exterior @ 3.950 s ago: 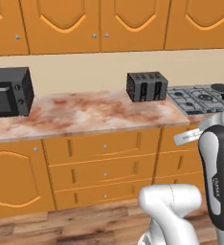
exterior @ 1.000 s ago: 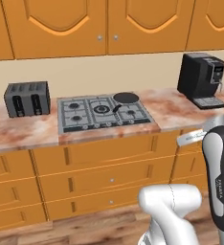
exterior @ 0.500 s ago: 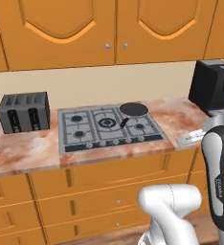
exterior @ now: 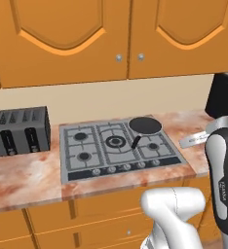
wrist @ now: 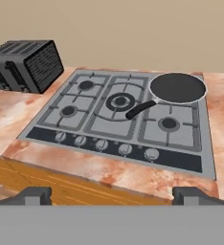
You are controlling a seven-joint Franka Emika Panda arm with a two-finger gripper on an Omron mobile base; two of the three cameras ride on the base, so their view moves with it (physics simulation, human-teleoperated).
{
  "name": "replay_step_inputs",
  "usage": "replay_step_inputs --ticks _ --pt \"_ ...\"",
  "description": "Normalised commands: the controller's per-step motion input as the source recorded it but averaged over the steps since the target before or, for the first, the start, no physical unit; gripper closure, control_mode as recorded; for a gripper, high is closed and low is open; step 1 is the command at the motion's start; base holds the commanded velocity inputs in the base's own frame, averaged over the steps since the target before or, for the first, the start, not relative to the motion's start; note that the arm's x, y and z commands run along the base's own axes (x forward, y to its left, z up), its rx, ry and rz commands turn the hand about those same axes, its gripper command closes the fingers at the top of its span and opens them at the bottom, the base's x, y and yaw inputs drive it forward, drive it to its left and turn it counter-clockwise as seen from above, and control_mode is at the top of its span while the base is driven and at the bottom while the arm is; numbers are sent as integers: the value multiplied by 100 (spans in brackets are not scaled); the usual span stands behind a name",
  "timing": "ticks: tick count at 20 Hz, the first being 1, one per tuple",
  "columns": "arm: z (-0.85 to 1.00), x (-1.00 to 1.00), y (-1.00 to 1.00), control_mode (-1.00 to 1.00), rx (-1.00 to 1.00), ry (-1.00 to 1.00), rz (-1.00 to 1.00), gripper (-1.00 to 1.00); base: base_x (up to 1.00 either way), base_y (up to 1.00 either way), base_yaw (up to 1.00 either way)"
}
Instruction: Move the pot and pan from the stove into the sink.
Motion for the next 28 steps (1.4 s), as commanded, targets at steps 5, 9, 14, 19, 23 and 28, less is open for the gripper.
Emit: replay_step_inputs --ticks 5,9,14,19,23,28 --pt "0 0 0 -100 0 0 0 -100 31 2 -1" --pt "0 0 0 -100 0 0 -1 -100 0 0 0" --pt "0 14 36 -100 -1 0 -10 -100 0 0 0" --pt "0 20 38 -100 -1 0 -15 -100 0 0 0" --pt "0 27 35 -100 0 1 -14 -100 0 0 0" --pt "-1 23 37 -100 0 6 -19 -100 0 0 0"
